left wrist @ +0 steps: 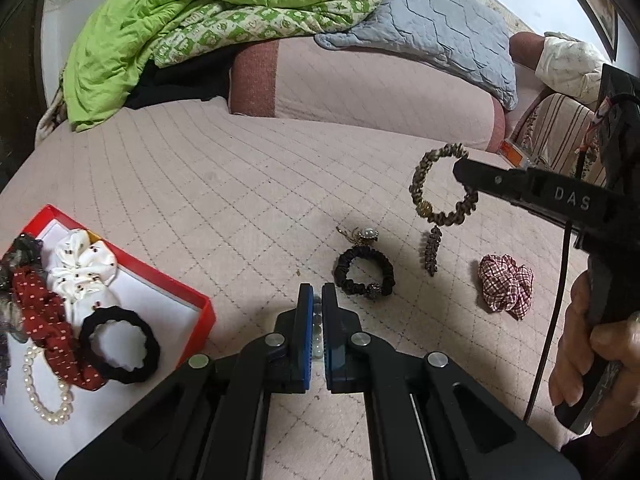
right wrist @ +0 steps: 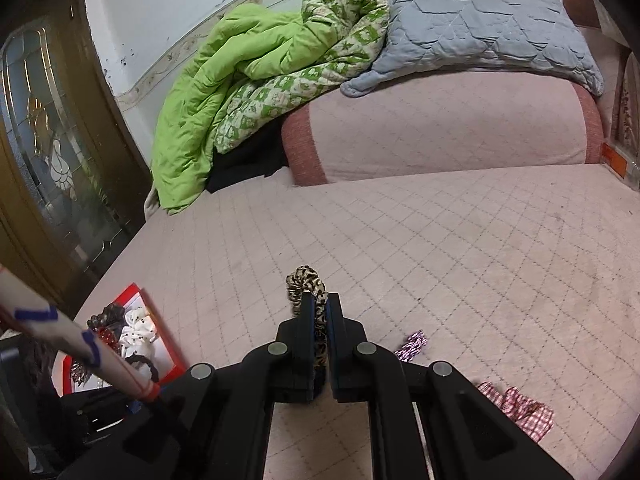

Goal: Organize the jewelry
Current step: 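Carry the held bracelets and hair tie to the tray and open both tools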

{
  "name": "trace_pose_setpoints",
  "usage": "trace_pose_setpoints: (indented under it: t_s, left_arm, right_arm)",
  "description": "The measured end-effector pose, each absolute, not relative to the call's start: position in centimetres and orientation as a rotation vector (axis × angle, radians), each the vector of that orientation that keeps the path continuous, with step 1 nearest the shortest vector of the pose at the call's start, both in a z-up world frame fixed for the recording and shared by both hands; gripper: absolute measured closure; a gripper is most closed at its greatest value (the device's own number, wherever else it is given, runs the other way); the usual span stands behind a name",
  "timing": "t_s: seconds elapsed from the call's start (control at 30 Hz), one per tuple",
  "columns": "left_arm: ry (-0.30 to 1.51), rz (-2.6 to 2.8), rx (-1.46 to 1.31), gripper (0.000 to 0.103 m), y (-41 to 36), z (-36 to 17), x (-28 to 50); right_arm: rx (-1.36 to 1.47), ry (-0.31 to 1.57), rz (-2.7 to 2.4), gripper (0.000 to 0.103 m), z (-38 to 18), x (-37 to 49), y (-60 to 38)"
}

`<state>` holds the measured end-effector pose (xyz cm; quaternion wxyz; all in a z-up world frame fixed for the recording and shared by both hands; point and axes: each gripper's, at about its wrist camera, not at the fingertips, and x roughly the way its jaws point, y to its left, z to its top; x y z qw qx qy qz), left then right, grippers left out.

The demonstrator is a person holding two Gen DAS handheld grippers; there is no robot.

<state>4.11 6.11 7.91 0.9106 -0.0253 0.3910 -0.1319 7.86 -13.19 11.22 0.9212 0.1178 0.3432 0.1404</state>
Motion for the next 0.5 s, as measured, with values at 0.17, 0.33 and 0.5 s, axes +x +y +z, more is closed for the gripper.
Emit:
trace_pose_setpoints:
  t_s: [0.17, 0.33, 0.5]
  left_arm:
    - [0.781, -0.233, -0.059, 0.099, 7.2, 9.1, 2.9]
    - [0.756, -0.199, -0.069, 0.099, 8.9, 10.3, 1.6]
    - [0.733, -0.166, -0.096, 0.099, 10.9, 11.5, 0.4]
  right_arm:
    - [0.233, 0.699, 0.318, 0.097, 11.6, 6.9, -11.8]
    - [0.212, 0.701, 0.355, 0.097, 11.8, 5.3, -9.9]
    - [0.207, 0.721, 0.389, 0.097, 11.5, 3.4, -8.3]
